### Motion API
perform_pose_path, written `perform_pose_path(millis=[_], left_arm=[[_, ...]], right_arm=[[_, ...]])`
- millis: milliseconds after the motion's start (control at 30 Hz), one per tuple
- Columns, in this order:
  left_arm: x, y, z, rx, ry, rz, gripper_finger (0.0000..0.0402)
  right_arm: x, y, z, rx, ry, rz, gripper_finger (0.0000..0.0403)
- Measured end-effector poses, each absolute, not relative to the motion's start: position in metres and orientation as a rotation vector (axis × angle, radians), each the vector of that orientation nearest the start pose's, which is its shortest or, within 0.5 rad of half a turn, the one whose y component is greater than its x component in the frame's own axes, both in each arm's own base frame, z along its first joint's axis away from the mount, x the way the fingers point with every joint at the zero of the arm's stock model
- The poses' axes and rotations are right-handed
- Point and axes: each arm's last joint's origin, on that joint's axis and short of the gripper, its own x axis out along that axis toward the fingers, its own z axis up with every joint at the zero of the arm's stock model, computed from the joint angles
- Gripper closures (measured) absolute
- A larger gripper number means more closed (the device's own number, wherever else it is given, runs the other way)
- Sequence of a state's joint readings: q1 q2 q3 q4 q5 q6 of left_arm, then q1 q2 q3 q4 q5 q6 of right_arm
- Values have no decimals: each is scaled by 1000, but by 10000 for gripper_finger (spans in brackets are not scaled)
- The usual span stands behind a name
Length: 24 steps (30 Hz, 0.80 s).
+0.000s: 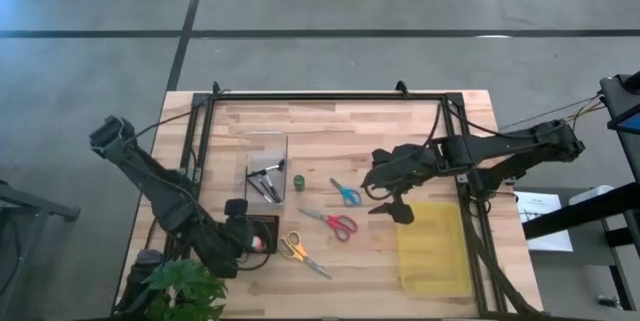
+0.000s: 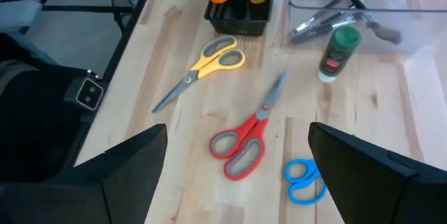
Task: Pick & Place Paint Supplies
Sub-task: Put the orange paint bottle into the black basket
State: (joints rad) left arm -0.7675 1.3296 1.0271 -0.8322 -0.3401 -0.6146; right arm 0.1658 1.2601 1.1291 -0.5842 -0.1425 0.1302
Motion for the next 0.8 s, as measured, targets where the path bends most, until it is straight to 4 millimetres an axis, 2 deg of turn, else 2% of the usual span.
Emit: perform_pose_path(millis=[233,800], left_arm=[[184,-170,252,32,1028,-26,284],[177,-162,214,11,1042,37,284]], right_arm=[[260,48,315,130,716,249,56],[260,48,314,133,719,249,56]])
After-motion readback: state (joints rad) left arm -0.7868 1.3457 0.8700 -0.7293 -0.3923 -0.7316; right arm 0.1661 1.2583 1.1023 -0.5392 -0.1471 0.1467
